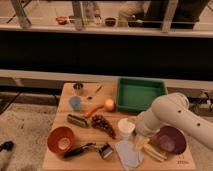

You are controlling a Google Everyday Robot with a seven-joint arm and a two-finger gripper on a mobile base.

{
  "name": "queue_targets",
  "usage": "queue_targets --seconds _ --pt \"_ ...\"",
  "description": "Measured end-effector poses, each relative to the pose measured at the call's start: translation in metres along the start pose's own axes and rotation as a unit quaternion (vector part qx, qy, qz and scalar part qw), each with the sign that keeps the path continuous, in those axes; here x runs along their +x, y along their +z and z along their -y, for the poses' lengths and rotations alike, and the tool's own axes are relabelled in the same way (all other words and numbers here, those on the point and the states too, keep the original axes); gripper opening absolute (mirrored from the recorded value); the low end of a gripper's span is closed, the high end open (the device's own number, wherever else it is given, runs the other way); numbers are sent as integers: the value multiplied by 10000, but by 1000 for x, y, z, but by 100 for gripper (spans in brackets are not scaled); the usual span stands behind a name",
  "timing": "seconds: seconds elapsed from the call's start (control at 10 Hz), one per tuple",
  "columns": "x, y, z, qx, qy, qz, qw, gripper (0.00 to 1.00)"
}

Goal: Place brush in plastic cup

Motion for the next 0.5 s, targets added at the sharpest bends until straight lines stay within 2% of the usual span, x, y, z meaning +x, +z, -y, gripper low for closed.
queue_targets --seconds 0.5 --pt "-11 16 -12 33 262 77 9996 80"
